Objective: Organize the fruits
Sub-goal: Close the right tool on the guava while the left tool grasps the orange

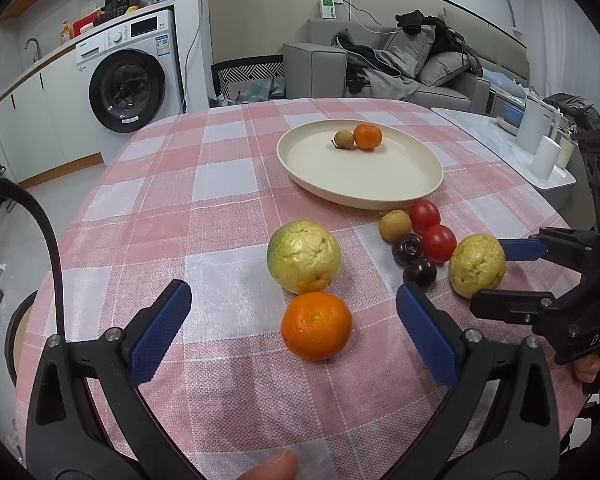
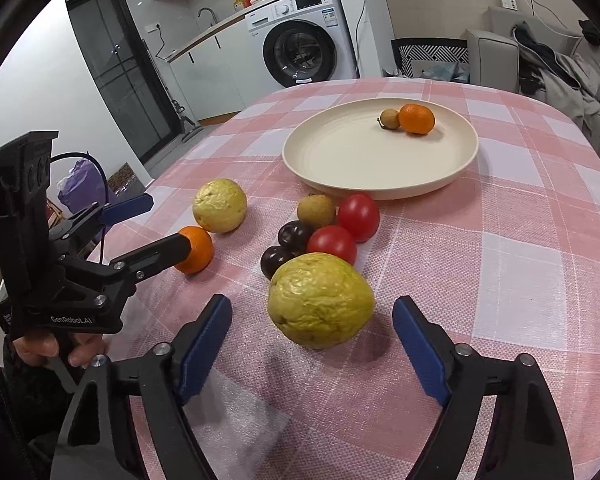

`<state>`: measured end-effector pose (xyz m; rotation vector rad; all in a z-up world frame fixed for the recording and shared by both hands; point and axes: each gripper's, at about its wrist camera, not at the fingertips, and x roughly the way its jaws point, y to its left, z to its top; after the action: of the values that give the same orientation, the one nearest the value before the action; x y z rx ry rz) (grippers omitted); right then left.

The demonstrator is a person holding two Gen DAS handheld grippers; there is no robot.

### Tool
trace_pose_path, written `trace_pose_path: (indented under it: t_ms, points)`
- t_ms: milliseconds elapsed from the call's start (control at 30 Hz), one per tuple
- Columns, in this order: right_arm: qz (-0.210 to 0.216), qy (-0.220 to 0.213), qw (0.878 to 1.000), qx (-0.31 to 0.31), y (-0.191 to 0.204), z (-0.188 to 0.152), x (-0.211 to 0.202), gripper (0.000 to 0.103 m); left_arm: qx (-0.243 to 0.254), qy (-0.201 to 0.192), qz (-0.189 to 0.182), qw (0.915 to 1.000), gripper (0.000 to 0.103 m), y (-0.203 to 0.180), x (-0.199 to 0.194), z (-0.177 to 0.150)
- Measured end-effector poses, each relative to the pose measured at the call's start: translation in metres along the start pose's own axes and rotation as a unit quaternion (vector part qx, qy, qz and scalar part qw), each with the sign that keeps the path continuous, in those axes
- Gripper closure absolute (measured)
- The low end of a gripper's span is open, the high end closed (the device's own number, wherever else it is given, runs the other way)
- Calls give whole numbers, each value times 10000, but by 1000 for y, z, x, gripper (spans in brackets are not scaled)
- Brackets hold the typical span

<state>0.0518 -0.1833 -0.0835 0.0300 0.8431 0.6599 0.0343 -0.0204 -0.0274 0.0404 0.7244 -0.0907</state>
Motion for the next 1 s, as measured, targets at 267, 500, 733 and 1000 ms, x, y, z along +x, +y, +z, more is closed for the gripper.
trace_pose_path:
  t_ms: [267,500,733,1000]
  points:
    - [60,36,10000,11,0,-1,3,29,65,213,60,9997,1,-2,7,-2]
    - [35,96,9998,157,-5,0,6,48,116,416,106,9990,1,-1,14,-3]
    - [49,15,9998,193,-7,-1,3,49,143,622,-159,9978,23,-2,18,-4]
    - [63,-64,9998,172,-7,0,-1,49,399,705,-343,9961,53,-11,21,-9]
